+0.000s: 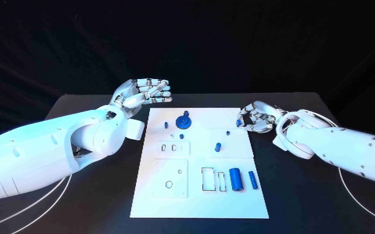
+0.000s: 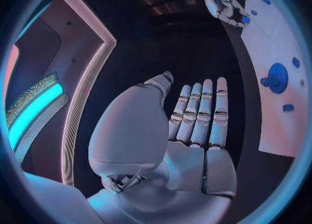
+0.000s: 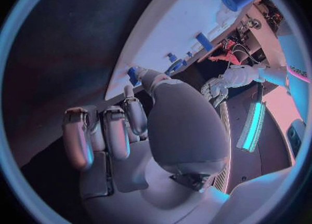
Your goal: Assemble the parts on the task board
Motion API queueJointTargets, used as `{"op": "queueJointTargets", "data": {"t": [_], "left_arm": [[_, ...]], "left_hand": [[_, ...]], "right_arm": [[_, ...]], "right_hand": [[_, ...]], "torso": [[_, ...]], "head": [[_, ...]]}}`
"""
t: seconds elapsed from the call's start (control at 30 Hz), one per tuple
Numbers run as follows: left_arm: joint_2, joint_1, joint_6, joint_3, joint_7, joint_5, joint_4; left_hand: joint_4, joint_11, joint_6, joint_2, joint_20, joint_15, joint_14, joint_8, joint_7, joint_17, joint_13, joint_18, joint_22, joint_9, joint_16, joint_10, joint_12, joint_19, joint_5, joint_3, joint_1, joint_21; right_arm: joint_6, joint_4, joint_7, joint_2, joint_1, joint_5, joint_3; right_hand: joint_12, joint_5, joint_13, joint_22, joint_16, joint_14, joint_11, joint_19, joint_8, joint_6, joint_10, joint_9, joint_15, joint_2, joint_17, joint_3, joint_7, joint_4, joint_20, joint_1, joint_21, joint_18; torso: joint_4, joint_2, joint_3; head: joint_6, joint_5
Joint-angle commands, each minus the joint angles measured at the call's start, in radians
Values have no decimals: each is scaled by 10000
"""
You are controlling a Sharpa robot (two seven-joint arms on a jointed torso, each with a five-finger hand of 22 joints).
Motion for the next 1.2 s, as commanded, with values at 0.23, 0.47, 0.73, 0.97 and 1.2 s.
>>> {"op": "queueJointTargets", "data": {"t": [0.23, 0.47, 0.73, 0.97, 1.2], "left_arm": [[13, 6, 168, 7, 70, 38, 8], [8, 6, 172, 7, 54, 38, 8], [-4, 6, 168, 6, 50, 38, 13], [-15, 7, 166, 6, 42, 38, 20], [-31, 7, 159, 6, 37, 38, 23]], "left_hand": [[-40, 50, -82, 11, 23, 8, -89, -37, 230, 28, 11, 135, -18, 20, -37, 16, -51, 28, -39, 60, -66, 57], [-40, 50, -82, 11, 23, 8, -89, -37, 230, 28, 11, 135, -18, 20, -37, 16, -51, 28, -39, 60, -66, 57], [-40, 50, -82, 11, 23, 8, -89, -37, 230, 28, 11, 135, -18, 20, -37, 16, -51, 28, -39, 60, -66, 57], [-39, 51, -83, 17, 24, 9, -94, -37, 233, 36, 11, 135, -21, 22, -37, 13, -52, 27, -39, 64, -73, 56], [-39, 51, -83, 17, 24, 9, -94, -37, 233, 36, 11, 135, -21, 22, -37, 13, -52, 27, -39, 64, -73, 56]], "right_arm": [[243, -40, 77, 63, -14, 20, -3], [196, -27, 72, 110, -14, 22, -2], [183, -55, -14, 154, -14, 22, -2], [169, -61, -130, 187, -14, -18, -2], [46, -54, -192, 191, -14, -106, -2]], "right_hand": [[178, -67, 497, 2475, 56, 942, -89, 869, 225, 376, 195, 34, -108, 255, 2141, 263, -118, -31, -71, -91, 87, -74], [194, -134, 513, 2487, 54, 941, -106, 882, 235, 389, 214, 32, -126, 228, 2136, 270, -133, -43, -88, -131, 103, -79], [166, -158, 488, 2480, 46, 937, -102, 875, 193, 309, 193, 5, -132, 111, 2118, 252, -119, -55, -106, -233, 92, -77], [219, -111, 544, 2519, 61, 947, -177, 917, 400, 626, 256, 73, -184, 295, 2156, 441, -216, -118, -142, -214, 146, -93], [284, -773, 626, 2578, 63, 952, -397, 982, 993, 1110, 380, 330, -378, 622, 2169, 813, -474, -369, -314, -178, 229, -118]], "torso": [[-13, -5, 1], [-1, -2, 0], [-3, -5, -7], [-3, -7, -2], [-4, -2, 3]], "head": [[-21, 4], [-23, -5], [-32, 2], [-43, 0], [-63, 9]]}}
